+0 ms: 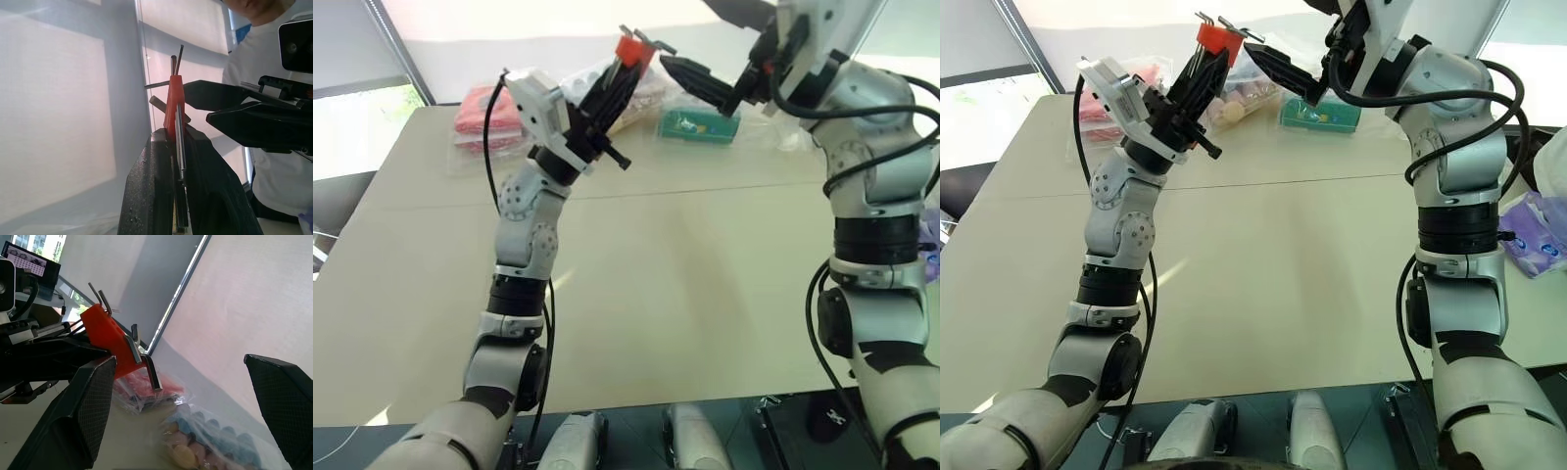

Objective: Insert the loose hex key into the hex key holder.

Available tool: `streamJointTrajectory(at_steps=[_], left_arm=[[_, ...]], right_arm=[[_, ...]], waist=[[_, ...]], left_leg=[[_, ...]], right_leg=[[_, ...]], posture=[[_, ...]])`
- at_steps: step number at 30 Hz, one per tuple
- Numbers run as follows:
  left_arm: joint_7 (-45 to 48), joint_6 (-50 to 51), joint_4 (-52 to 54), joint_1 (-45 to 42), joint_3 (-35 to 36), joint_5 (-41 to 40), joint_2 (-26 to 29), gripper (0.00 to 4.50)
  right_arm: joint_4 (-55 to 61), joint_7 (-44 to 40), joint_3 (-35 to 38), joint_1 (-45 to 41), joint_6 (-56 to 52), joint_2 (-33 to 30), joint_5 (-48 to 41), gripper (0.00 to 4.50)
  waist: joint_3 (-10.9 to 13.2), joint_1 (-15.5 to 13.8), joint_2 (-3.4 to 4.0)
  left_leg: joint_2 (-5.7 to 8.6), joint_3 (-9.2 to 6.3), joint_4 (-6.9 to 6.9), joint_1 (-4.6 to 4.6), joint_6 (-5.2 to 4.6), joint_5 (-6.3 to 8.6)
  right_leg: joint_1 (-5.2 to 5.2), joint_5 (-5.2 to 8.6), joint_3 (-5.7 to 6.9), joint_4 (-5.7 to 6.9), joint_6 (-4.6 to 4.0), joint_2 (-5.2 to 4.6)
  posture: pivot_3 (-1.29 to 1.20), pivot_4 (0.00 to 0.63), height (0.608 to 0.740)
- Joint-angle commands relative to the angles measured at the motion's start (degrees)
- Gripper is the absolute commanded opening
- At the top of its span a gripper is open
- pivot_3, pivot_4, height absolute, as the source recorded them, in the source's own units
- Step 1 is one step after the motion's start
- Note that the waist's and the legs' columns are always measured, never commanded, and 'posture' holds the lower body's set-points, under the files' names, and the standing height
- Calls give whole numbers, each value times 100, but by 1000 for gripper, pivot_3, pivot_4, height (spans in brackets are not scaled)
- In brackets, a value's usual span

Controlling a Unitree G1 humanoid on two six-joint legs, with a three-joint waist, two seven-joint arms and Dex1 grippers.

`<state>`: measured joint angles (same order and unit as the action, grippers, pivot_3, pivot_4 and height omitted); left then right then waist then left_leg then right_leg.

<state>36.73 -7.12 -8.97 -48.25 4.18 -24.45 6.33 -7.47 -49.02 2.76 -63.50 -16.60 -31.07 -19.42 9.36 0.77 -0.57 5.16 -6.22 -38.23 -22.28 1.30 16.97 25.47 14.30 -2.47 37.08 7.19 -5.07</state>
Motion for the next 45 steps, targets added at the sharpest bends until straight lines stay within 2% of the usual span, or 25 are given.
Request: streamJointTrajectory(at_steps=[1, 9, 19, 28, 34, 45], left_arm=[[-101, -149, 52, -229, 128, -53, -14, 117], [-403, 613, -18, 63, 105, -324, -228, 117], [-765, 2574, 239, 618, 12, -1050, -642, 117], [-1675, 4375, 787, 1120, 314, -2101, -1073, 117], [-2506, 4656, 955, 1575, 387, -2272, -1681, 117], [-2995, 4492, 395, 1960, 216, -2186, -2314, 117]], right_arm=[[209, -78, 176, -119, 53, -186, -79, 4475], [515, 141, 150, 925, 203, -334, 170, 4475], [1919, 958, 356, 2379, -487, -345, 94, 4475], [2786, 1449, 568, 2921, -1036, -392, 23, 4475], [2925, 1561, 608, 2878, -1271, -436, -55, 4475], [2977, 1480, 473, 2834, -1393, -472, -78, 4475]], waist=[[0, -1, 0], [-1, -6, -1], [-1, -8, -1], [-1, -17, -1], [-1, -26, -2], [-1, -39, -1]], left_leg=[[0, 0, 0, 0, 0, 0], [0, 1, -1, -1, 0, 0], [0, -1, -3, -3, 0, 0], [0, -2, -4, -3, 0, 0], [0, 0, -4, -3, 0, 0], [1, 2, -4, -2, 0, 0]], right_leg=[[0, 0, 0, 0, 0, 0], [-1, 0, 0, 0, 0, 0], [2, 0, -1, 2, 0, 1], [0, 0, -1, 2, 0, 1], [-2, 0, -2, 0, 0, 0], [-5, 0, -2, -3, 0, 1]], posture=[[0, 150, 740], [0, 150, 740], [0, 150, 740], [0, 150, 740], [0, 150, 740], [0, 150, 740]])
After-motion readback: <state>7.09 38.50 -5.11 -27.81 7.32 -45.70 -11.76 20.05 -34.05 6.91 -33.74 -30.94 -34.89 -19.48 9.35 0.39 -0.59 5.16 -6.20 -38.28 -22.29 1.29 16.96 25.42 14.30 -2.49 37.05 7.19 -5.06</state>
